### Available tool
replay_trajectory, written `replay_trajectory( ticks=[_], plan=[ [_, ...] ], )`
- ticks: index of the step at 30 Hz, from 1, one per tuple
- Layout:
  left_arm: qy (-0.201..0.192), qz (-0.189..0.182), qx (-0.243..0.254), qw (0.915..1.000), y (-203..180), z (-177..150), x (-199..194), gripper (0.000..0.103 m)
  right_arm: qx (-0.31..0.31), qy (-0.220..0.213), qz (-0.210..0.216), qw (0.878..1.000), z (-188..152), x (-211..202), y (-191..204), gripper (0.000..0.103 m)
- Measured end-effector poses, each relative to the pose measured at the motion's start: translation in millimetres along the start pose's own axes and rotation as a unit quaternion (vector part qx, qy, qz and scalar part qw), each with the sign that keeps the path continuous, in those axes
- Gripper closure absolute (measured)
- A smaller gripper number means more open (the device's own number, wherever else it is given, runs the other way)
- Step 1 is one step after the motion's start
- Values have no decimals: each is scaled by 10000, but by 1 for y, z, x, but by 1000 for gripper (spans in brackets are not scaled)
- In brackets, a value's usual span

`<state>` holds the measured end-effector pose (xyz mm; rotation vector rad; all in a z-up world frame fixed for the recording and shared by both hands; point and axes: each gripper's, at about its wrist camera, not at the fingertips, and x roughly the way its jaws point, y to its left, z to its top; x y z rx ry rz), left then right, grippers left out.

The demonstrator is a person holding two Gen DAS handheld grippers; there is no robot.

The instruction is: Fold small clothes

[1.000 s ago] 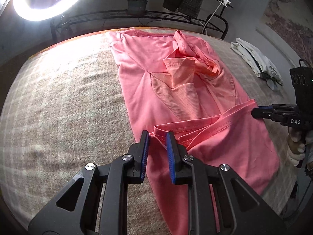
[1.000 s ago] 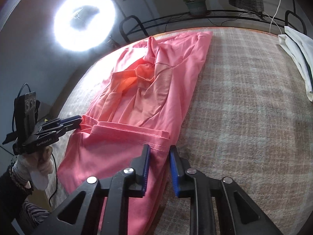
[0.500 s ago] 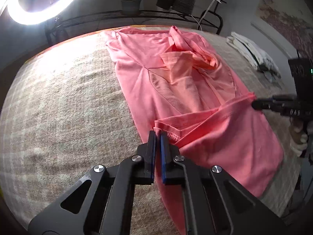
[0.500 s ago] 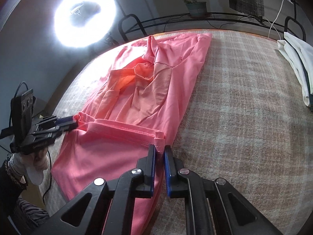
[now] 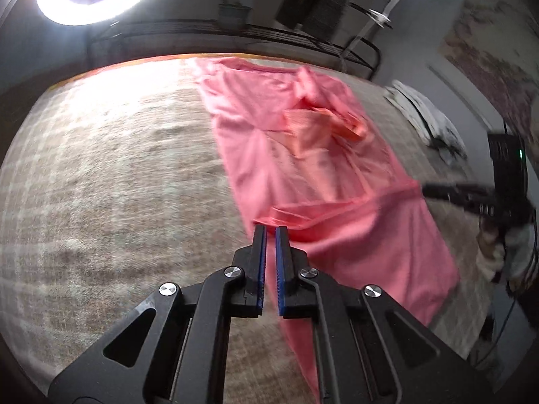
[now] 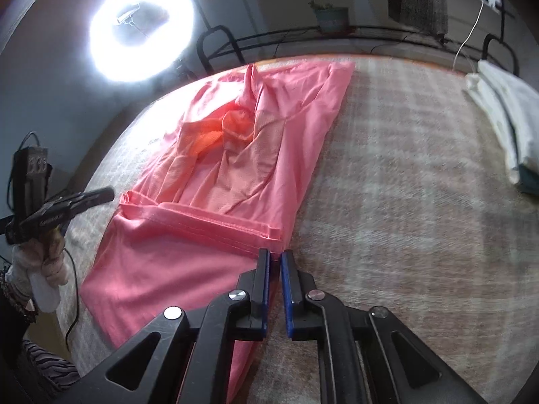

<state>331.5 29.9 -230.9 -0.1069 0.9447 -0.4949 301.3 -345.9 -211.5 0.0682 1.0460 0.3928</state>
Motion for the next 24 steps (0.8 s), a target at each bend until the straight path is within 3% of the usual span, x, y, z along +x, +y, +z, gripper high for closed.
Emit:
replay_trajectory(
  ticks=[2, 4, 6, 9, 13, 16, 17, 18, 20, 24],
  plan=[
    [23, -170, 235, 9996, -15, -3, 0, 101, -86, -154, 41, 9998, 0, -10, 5, 93],
    [92, -107, 424, 9990, -28, -3, 8, 101, -227, -265, 235, 9991, 0, -17, 12, 93],
    [210, 108, 458, 9987, -33, -3, 21, 101, -373, -277, 474, 9978, 0, -19, 21, 85],
    [357, 478, 379, 9975, -31, 1, 39, 101, -547, -99, 501, 9972, 0, -6, 32, 85],
    [95, 521, 260, 9983, -25, 17, 30, 101, -580, 195, 464, 9970, 4, 14, 29, 85],
    [-74, 530, 238, 9983, -16, 34, 22, 98, -407, 8, 670, 9969, 15, 7, 14, 84],
    [-100, 536, 190, 9983, -11, 40, 22, 90, -343, -41, 694, 9970, 17, 5, 9, 84],
    [-114, 545, 123, 9984, -5, 47, 24, 73, -266, -105, 684, 9973, 22, 3, 3, 82],
    [-221, 586, -18, 9980, 7, 61, 27, 59, -147, -222, 612, 9978, 35, 2, -10, 80],
    [-295, 744, -30, 9968, 27, 89, 38, 59, 106, -364, 499, 9980, 61, 7, -33, 78]
  ],
)
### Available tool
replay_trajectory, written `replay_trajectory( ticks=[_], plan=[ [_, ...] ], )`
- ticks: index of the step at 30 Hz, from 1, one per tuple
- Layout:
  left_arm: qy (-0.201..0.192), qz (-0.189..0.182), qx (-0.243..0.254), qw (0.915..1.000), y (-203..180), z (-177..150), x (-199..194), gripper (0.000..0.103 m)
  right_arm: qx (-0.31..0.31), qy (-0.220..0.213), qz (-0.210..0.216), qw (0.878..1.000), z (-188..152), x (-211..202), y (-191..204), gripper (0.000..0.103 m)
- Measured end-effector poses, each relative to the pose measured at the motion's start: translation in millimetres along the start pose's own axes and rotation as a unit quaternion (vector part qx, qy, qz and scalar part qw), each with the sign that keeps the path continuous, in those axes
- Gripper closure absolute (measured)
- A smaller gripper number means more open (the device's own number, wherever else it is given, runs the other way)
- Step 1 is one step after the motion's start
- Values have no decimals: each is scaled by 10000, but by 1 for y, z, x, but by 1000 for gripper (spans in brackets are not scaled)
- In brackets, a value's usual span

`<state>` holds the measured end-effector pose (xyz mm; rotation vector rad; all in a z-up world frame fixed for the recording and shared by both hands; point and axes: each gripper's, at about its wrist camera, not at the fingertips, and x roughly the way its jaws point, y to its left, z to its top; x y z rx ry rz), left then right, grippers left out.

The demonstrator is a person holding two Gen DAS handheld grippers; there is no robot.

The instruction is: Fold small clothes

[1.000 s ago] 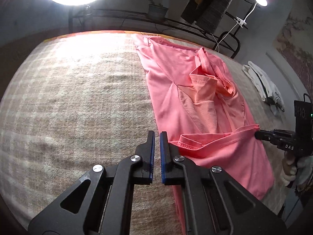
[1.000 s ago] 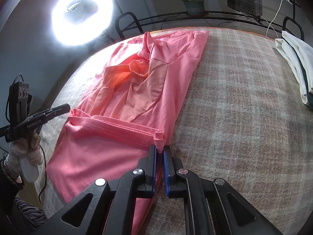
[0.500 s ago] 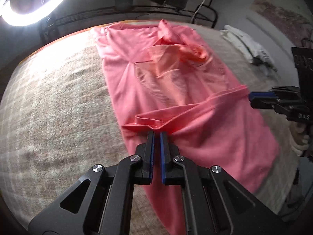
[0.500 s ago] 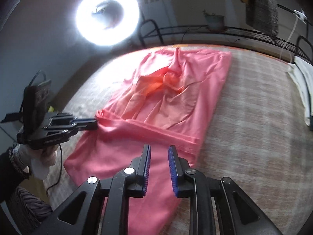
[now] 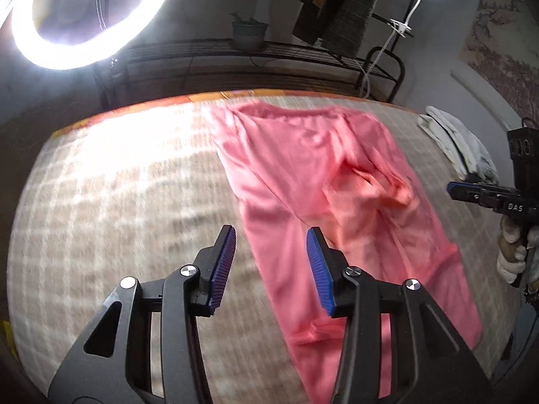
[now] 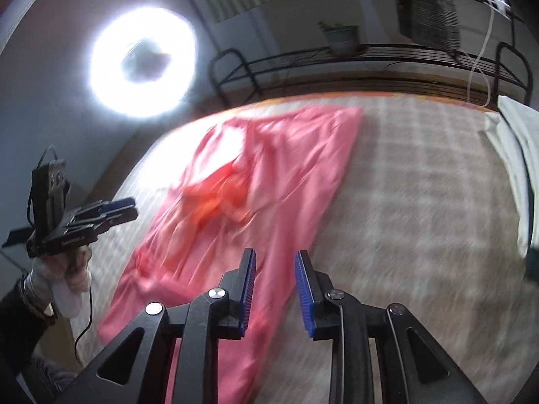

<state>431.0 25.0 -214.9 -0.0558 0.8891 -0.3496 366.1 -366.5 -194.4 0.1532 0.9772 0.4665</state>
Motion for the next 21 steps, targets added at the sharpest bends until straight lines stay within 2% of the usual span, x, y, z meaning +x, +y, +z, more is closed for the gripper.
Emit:
replay_trajectory(
  ticks=[3, 7, 10, 18, 21],
  plan=[
    [-32, 145, -158, 9998, 18, 24, 17, 59, 122, -105, -117, 9998, 19, 5, -14, 78],
    [-92, 148, -421, 9990, 40, 52, 42, 59, 198, -69, -248, 9995, 46, 26, -29, 78],
    [-56, 14, -577, 9983, 48, 67, 62, 58, 309, -50, -336, 9989, 63, 45, -45, 70],
    [12, -37, -596, 9982, 53, 91, 104, 57, 984, -202, -133, 9949, 102, 81, -95, 70],
    [68, -89, -720, 9973, 56, 93, 120, 57, 976, -234, -61, 9949, 115, 91, -99, 70]
  ],
)
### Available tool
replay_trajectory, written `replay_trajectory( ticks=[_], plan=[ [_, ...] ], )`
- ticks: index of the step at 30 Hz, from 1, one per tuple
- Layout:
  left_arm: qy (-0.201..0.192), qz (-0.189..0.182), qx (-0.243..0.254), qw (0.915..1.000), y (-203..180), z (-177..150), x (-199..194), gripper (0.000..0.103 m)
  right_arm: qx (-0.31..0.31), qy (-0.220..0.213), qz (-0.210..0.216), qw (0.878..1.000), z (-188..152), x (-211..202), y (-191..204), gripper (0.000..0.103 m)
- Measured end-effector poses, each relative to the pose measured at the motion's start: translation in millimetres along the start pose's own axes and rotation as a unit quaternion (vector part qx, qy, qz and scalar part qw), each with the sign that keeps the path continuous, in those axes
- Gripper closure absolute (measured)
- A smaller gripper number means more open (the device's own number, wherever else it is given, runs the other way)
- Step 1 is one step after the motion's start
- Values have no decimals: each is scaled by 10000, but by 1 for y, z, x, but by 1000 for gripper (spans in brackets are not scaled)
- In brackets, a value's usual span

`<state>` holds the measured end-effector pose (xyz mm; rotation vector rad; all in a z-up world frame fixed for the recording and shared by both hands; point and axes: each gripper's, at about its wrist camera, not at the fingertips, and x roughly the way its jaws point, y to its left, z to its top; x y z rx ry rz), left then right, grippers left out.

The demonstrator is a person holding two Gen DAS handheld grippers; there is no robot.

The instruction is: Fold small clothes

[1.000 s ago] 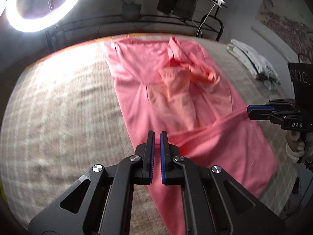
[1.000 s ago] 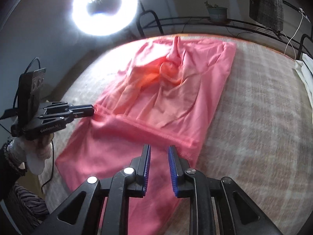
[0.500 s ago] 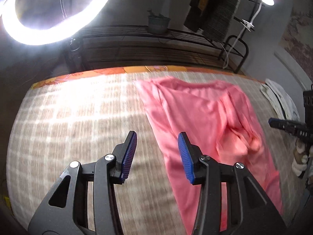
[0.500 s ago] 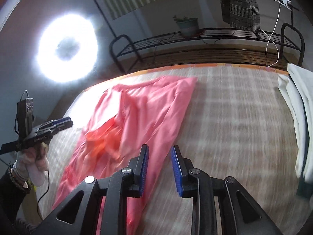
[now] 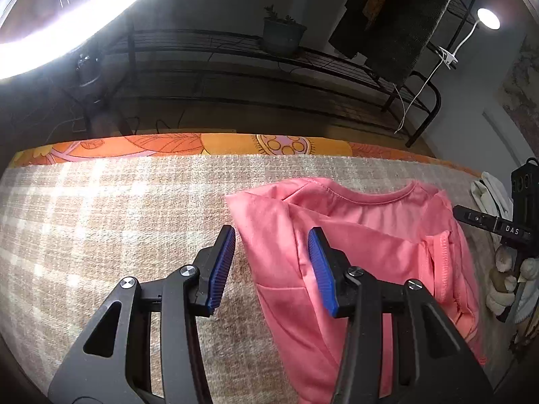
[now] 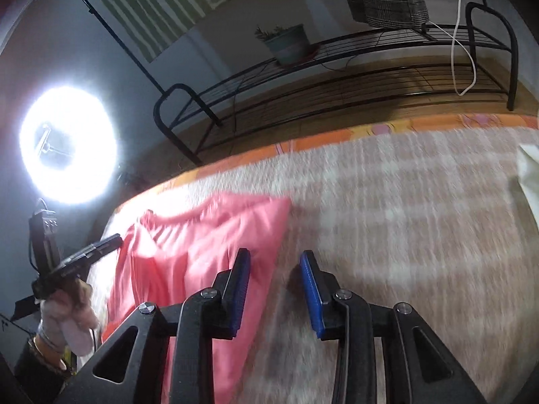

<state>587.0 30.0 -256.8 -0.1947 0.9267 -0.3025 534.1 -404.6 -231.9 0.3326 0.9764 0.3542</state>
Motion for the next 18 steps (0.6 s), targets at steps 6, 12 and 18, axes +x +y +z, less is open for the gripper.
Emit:
replay_trajectory(
  ticks=[6, 12, 18],
  plan=[
    [40, 117, 172, 9998, -6, 4, 12, 59, -413, 77, -180, 9990, 12, 19, 19, 71],
    [-6, 97, 326, 9994, -16, 6, 16, 100, -477, 214, 24, 9986, 14, 27, 26, 98],
    [-197, -7, 391, 9990, -26, 0, -8, 101, -709, -29, 110, 9974, 11, 7, 42, 100]
  ],
)
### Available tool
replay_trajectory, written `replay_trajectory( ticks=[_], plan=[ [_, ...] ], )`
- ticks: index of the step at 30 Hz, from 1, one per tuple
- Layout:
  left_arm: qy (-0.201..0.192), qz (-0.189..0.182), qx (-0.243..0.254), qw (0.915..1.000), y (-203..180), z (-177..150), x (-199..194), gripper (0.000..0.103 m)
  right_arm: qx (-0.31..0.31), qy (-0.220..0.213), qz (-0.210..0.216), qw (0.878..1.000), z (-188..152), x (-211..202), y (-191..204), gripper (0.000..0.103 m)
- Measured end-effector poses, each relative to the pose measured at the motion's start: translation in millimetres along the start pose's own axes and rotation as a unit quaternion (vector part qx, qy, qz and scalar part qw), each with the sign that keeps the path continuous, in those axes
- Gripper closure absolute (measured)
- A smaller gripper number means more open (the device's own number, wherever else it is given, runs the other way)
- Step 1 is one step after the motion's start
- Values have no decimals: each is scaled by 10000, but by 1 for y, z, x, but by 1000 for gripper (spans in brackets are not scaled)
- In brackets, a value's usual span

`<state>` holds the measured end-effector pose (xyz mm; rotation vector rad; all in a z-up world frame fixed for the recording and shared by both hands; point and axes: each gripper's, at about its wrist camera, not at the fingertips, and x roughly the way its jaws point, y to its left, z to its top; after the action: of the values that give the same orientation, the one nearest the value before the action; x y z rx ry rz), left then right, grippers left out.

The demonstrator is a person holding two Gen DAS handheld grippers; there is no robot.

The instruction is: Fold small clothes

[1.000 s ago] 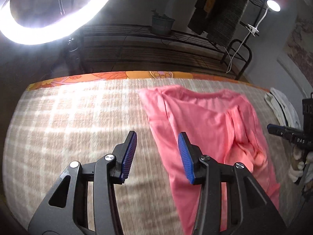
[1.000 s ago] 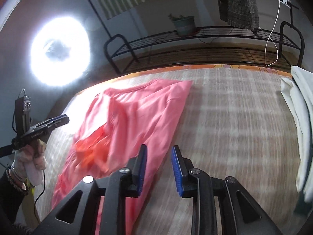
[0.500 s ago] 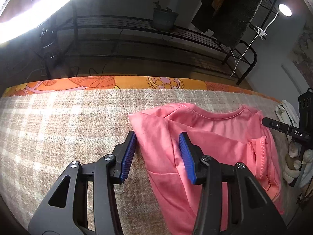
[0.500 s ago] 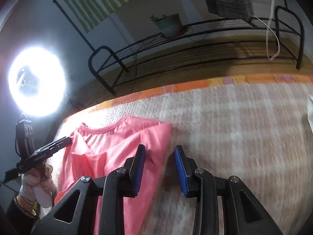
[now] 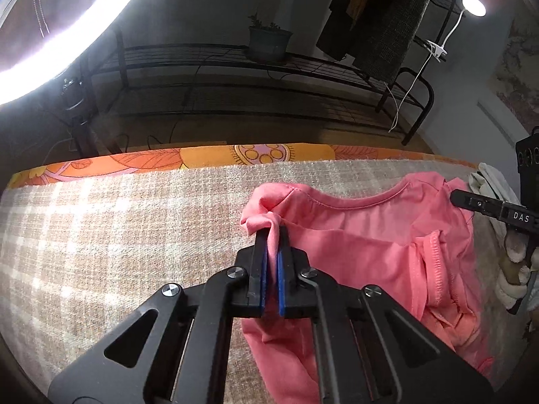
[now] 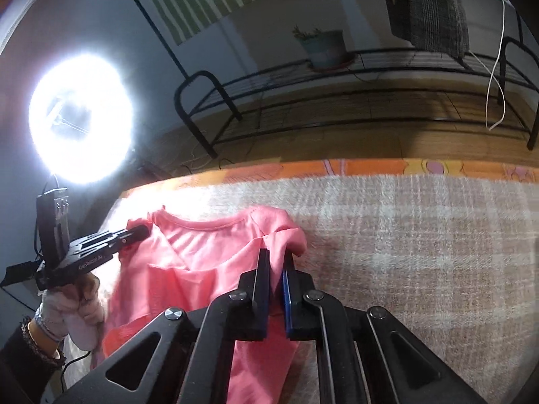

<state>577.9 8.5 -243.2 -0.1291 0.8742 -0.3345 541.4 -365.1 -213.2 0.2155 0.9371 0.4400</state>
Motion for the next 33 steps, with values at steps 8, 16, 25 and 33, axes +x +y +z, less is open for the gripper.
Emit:
replay_trajectory(
  ticks=[8, 16, 25, 33],
  plan=[
    [-238, -94, 171, 9995, -17, -12, -58, 101, -147, -266, 101, 9995, 2, -40, 23, 100],
    [-454, -113, 331, 9984, -37, -36, -125, 101, -498, -422, 136, 9978, -14, -94, 59, 100],
    [-509, -61, 402, 9979, -58, -86, -182, 101, -920, -369, 143, 9950, -67, -140, 97, 100],
    [-286, 100, 465, 9985, -62, -160, -208, 101, -1260, -153, 134, 9918, -142, -165, 122, 100]
  ],
)
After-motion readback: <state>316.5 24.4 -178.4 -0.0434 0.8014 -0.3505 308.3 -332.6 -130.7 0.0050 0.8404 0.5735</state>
